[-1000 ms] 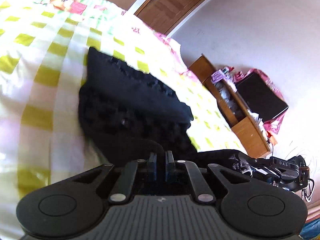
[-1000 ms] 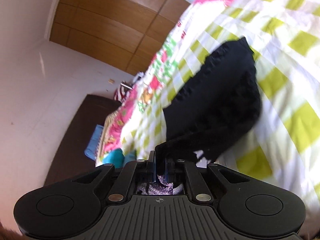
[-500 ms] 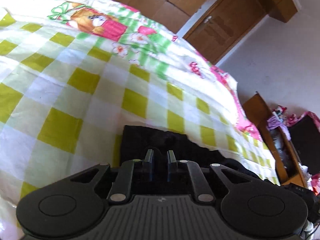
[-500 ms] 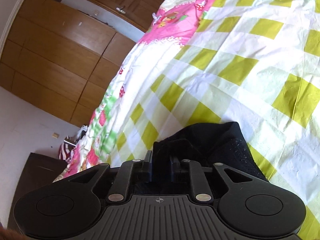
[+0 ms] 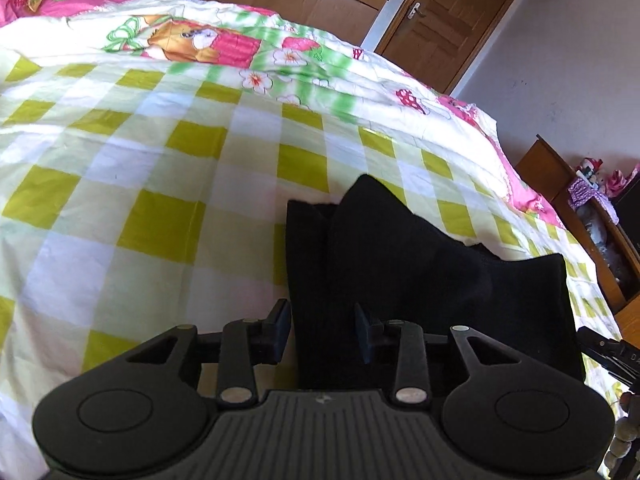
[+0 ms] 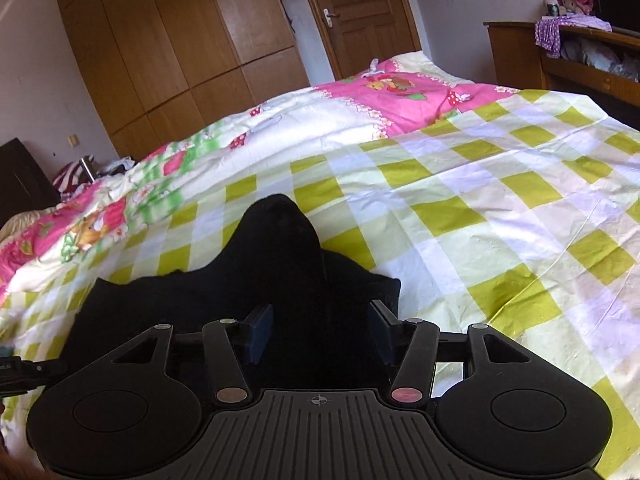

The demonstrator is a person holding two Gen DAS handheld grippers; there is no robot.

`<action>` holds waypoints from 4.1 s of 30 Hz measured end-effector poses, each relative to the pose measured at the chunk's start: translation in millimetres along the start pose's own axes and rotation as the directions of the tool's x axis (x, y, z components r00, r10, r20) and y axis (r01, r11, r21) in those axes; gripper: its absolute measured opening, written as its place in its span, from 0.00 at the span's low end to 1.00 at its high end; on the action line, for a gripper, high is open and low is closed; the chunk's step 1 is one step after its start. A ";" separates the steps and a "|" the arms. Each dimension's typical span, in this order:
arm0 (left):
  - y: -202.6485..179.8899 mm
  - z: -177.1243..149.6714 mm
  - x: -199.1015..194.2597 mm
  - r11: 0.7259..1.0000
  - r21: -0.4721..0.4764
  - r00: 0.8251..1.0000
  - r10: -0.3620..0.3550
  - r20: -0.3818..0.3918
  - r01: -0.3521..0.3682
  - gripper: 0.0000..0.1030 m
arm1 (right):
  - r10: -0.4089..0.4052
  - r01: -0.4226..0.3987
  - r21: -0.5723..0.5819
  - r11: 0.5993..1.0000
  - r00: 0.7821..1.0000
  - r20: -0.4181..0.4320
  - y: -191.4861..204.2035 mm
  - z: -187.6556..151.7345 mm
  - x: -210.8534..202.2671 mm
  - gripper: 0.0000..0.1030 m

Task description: Fold small clothes

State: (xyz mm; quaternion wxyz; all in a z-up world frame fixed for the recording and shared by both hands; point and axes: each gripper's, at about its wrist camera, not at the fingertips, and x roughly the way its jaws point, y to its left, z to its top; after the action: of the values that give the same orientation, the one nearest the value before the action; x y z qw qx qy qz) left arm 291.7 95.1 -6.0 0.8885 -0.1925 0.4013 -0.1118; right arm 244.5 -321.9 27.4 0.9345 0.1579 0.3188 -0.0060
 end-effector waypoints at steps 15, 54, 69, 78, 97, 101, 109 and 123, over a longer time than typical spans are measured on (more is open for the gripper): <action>-25.7 -27.8 -47.8 0.982 0.141 0.988 0.106 0.112 -0.122 0.56 | -0.049 0.056 -0.058 0.997 0.993 0.111 16.0 2.3 -36.1 0.33; -35.5 -87.5 -72.9 0.988 0.124 0.995 0.083 0.050 -0.089 0.33 | -0.072 0.066 -0.105 0.992 0.996 -0.055 4.5 -33.7 -24.2 0.11; -64.2 -84.1 -98.5 0.956 0.241 0.975 0.127 0.184 -0.170 0.43 | -0.006 0.007 -0.020 1.000 1.000 0.017 -8.5 -23.1 -38.2 0.41; -74.4 -107.5 -52.7 0.900 0.373 0.974 0.213 0.080 -0.227 0.44 | -0.063 0.063 -0.005 0.998 0.997 -0.049 -19.4 -34.4 -13.6 0.47; -99.8 -105.1 -34.3 0.908 0.383 0.986 0.163 0.044 -0.167 0.48 | 0.281 -0.228 0.402 0.887 0.956 -0.078 -56.4 -55.0 -1.1 0.62; -105.2 -102.9 -39.6 0.900 0.402 0.985 0.155 0.071 -0.170 0.48 | 0.328 -0.282 0.421 0.862 0.944 -0.039 -54.6 -58.4 -14.0 0.47; -109.4 -103.4 -29.5 0.898 0.397 0.982 0.182 0.058 -0.190 0.49 | 0.270 -0.225 0.374 0.900 0.960 -0.073 -47.6 -62.5 -10.3 0.54; -109.5 -125.3 -39.5 0.894 0.400 0.978 0.208 0.027 -0.202 0.49 | 0.162 -0.122 0.273 0.954 0.979 -0.125 -33.8 -68.8 -50.9 0.26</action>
State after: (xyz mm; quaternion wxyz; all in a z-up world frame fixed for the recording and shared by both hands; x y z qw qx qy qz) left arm 166.4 -21.3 -7.9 0.9124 0.0375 0.3954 -0.0988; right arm 159.3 -338.1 -3.4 0.8773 0.3033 0.3707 0.0306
